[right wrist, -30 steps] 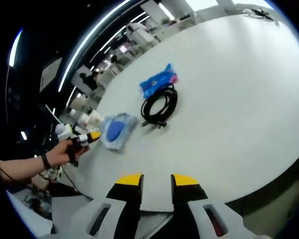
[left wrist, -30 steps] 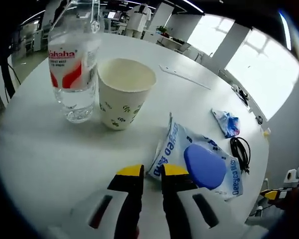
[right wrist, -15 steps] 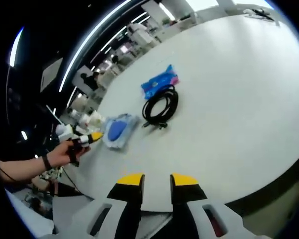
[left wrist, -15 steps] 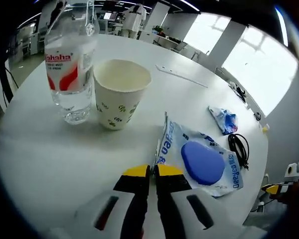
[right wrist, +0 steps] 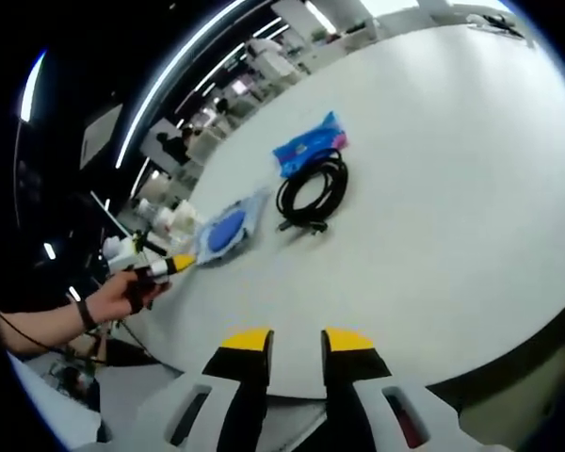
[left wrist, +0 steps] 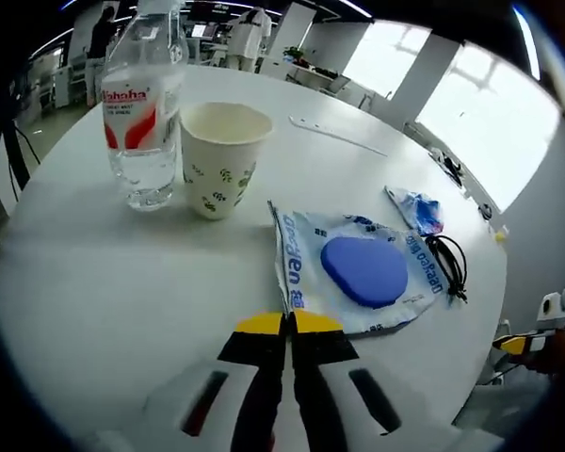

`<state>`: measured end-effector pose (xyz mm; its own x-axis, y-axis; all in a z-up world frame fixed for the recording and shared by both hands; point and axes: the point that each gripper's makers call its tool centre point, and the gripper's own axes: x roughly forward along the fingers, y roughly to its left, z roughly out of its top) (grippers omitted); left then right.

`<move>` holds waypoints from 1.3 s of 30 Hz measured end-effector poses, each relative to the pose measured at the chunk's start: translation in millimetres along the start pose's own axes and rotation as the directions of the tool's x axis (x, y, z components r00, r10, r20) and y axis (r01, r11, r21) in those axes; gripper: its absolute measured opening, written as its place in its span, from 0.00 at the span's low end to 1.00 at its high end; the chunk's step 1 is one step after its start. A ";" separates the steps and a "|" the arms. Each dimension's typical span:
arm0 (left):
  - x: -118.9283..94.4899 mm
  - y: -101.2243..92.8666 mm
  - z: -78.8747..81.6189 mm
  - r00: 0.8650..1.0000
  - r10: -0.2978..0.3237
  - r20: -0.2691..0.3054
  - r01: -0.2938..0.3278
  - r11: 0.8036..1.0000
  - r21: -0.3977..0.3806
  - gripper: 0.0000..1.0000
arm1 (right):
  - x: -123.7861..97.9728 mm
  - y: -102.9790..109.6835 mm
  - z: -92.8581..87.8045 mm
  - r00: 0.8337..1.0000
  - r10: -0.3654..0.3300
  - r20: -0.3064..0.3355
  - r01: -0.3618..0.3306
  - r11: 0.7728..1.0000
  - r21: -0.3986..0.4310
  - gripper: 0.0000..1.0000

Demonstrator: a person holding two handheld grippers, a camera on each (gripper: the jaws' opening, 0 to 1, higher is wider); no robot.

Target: Arrange the tabletop items into an orderly group along one side of the table until the central work area is clear of visible clutter.

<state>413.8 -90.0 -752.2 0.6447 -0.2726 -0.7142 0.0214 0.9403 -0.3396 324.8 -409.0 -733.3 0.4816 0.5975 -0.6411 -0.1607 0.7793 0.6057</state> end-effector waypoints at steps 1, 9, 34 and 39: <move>-2.1 -2.2 -2.8 1.000 -0.005 -0.001 0.005 1.000 0.010 0.00 | 1.2 0.2 -0.7 1.000 0.001 -0.003 -0.001 1.000 0.001 0.18; -17.3 -0.8 -21.3 1.000 0.003 0.004 -0.003 1.000 -0.013 0.00 | 11.8 8.5 -7.3 0.999 0.023 -0.037 -0.023 1.000 -0.010 0.18; -50.9 -2.8 -79.5 0.996 -0.003 -0.087 0.009 0.997 0.074 0.00 | 51.4 47.6 -8.1 0.983 0.096 -0.158 -0.121 0.979 -0.162 0.19; -60.3 -0.1 -88.0 0.995 -0.002 -0.099 0.009 0.997 0.076 0.00 | 64.3 64.7 0.0 0.977 0.113 -0.183 -0.151 0.966 -0.209 0.20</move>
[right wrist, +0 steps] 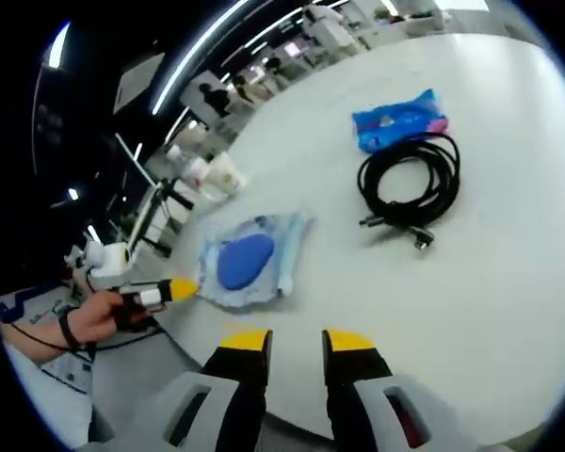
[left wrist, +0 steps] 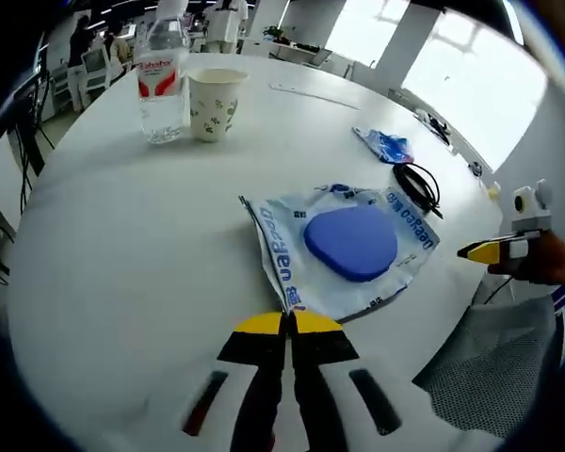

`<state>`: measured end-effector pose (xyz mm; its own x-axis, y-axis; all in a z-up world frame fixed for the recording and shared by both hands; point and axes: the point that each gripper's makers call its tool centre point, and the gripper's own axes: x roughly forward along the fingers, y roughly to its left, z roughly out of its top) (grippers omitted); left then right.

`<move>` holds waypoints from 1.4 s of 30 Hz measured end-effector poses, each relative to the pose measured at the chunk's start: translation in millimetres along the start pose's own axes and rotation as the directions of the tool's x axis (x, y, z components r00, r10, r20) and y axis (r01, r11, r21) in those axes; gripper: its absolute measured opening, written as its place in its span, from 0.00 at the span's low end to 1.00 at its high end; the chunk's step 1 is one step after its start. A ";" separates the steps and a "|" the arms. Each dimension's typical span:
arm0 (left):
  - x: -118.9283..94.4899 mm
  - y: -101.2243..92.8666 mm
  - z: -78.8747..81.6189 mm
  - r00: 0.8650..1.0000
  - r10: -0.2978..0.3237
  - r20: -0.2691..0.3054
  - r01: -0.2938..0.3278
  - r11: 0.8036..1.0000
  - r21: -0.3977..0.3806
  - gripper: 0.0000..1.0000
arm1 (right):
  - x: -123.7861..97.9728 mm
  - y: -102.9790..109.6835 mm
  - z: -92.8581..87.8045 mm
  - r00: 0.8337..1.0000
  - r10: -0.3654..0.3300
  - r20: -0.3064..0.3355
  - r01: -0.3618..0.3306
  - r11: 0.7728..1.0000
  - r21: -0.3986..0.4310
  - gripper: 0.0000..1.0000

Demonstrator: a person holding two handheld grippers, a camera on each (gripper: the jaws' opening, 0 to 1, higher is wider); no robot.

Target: Arrange the tabletop items into an orderly group along one side of the table until the central work area is clear of visible clutter.

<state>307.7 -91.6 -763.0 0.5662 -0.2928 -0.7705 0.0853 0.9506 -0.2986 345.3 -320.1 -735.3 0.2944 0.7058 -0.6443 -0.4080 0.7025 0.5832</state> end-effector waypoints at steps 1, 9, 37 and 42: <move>-0.6 1.6 -1.1 1.000 0.004 -0.001 -0.004 1.000 -0.016 0.00 | 3.1 1.1 2.2 1.000 0.003 -0.005 -0.003 1.000 -0.010 0.20; -0.3 2.6 -1.3 1.000 0.012 0.001 -0.012 0.997 -0.072 0.00 | 29.9 13.2 17.9 0.999 0.006 -0.036 -0.007 0.999 -0.038 0.20; 4.9 2.3 4.1 0.999 -0.019 0.029 0.023 0.990 -0.140 0.00 | 61.8 7.3 17.4 0.994 -0.076 -0.079 0.075 0.997 -0.025 0.00; 5.6 1.7 4.9 0.999 -0.016 0.029 0.020 0.990 -0.139 0.00 | 61.8 5.3 17.6 0.995 -0.074 -0.071 0.072 0.997 -0.022 0.00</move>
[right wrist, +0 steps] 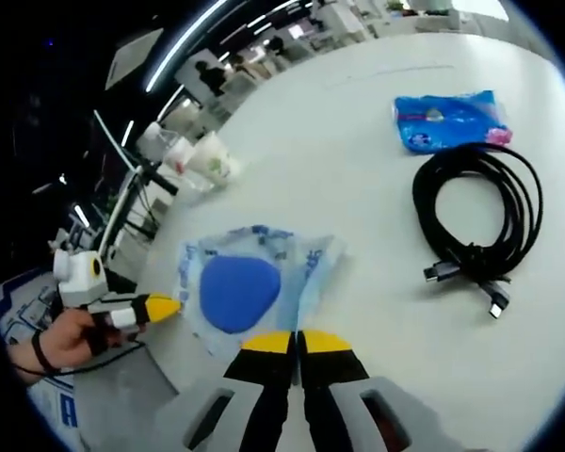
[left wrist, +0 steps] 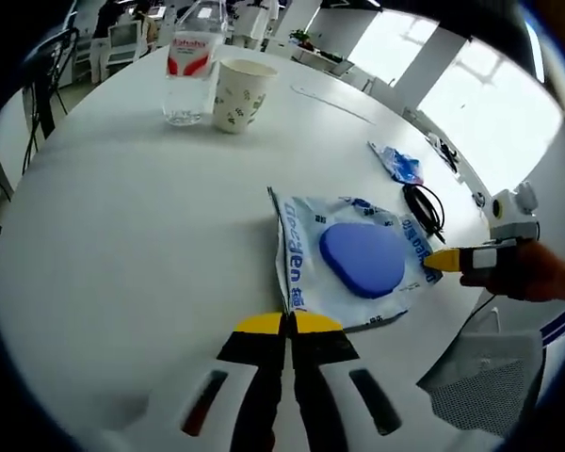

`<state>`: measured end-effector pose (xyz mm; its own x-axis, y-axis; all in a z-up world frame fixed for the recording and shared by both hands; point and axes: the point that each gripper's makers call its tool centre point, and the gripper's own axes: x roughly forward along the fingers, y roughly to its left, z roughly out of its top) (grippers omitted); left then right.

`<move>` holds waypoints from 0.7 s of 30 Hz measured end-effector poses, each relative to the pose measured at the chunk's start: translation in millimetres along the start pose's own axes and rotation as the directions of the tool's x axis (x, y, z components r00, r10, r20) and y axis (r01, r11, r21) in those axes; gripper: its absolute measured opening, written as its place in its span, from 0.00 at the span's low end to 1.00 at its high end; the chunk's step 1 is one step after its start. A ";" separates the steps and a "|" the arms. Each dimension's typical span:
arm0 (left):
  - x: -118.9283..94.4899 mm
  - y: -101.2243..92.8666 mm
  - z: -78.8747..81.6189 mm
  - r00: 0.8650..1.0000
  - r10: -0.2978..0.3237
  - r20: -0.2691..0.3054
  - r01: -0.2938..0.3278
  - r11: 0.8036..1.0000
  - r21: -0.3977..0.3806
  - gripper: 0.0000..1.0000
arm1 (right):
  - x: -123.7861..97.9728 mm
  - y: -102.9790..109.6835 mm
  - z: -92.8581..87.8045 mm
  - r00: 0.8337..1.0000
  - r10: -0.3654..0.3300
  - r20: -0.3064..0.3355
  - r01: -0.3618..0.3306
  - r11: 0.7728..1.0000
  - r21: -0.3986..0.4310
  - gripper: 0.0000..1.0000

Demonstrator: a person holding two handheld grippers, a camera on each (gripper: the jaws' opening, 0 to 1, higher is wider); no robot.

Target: Arrange the tabletop items into an orderly group along one side of the table until the central work area is clear of visible clutter.

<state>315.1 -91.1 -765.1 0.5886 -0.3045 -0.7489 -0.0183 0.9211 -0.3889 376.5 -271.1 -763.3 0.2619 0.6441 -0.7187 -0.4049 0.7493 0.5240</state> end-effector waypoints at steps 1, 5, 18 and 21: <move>0.3 -0.3 0.4 1.000 -0.001 -0.001 0.001 1.000 -0.001 0.00 | -0.2 -0.7 1.2 1.000 0.001 0.003 -0.001 1.000 0.006 0.00; 3.6 -6.7 6.6 1.000 -0.026 -0.016 0.026 1.000 -0.007 0.00 | -3.1 -2.4 12.7 1.000 0.001 0.029 -0.001 1.000 0.001 0.00; 24.3 -22.8 83.3 0.996 -0.064 0.058 0.063 0.998 0.023 0.00 | -12.8 -10.2 82.9 0.992 0.051 0.118 -0.044 0.997 -0.059 0.00; 33.0 -25.6 99.7 0.995 -0.064 0.072 0.064 0.998 0.002 0.00 | -12.0 -20.4 95.5 0.992 0.033 0.125 -0.028 0.999 -0.043 0.00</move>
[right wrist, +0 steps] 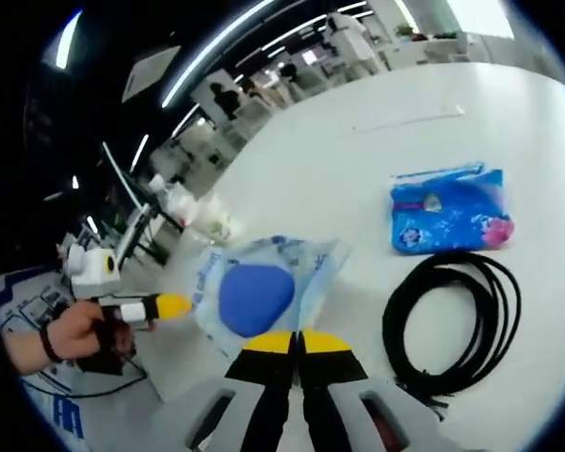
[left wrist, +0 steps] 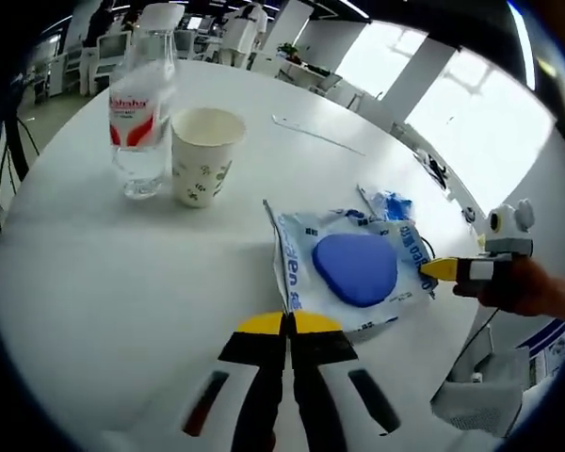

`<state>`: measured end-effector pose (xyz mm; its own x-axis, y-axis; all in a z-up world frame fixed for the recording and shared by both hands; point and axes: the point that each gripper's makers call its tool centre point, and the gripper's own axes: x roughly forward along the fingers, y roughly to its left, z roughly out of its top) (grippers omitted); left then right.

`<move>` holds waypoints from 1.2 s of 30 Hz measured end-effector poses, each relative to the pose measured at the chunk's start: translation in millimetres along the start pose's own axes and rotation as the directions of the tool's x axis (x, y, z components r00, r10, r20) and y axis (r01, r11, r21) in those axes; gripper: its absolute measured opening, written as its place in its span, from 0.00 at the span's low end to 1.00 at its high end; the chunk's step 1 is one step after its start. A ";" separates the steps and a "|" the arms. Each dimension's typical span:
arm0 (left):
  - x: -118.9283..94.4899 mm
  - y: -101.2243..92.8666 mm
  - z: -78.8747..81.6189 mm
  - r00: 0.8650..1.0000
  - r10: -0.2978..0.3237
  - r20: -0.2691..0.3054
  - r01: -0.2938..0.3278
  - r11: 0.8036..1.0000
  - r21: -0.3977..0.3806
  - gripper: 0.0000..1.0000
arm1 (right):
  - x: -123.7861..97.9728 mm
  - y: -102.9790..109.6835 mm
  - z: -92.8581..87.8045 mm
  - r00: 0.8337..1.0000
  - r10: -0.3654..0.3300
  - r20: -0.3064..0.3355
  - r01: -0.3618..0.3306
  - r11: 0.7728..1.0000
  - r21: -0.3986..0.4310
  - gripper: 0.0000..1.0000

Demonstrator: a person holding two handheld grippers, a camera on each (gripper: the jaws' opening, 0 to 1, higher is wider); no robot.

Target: Arrange the tabletop items into an orderly group along one side of the table until the central work area is clear of visible clutter.

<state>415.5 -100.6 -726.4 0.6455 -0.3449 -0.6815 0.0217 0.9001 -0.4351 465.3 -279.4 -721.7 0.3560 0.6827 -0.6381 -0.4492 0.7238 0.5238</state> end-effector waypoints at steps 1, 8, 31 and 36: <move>3.6 -1.9 7.5 1.000 0.002 0.009 -0.002 1.000 -0.005 0.00 | 0.8 -2.2 4.2 1.000 -0.001 0.006 0.001 1.000 0.005 0.00; 24.5 1.4 38.7 0.998 0.029 0.050 -0.027 0.999 -0.043 0.00 | 15.3 -12.7 39.0 1.000 -0.010 0.029 0.011 1.000 -0.004 0.00; 47.8 31.8 70.4 0.988 0.111 0.103 -0.094 0.983 -0.160 0.00 | 65.4 -22.0 82.1 1.000 0.012 0.006 -0.012 0.998 -0.065 0.00; 57.9 37.2 63.5 0.989 0.123 0.086 -0.106 0.978 -0.177 0.00 | 70.9 -25.9 80.0 1.000 0.004 -0.004 -0.004 0.998 -0.063 0.00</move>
<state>502.1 -70.1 -744.6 0.7064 -0.2074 -0.6768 -0.1825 0.8704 -0.4572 567.7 -241.8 -735.3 0.3507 0.6851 -0.6385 -0.5013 0.7132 0.4899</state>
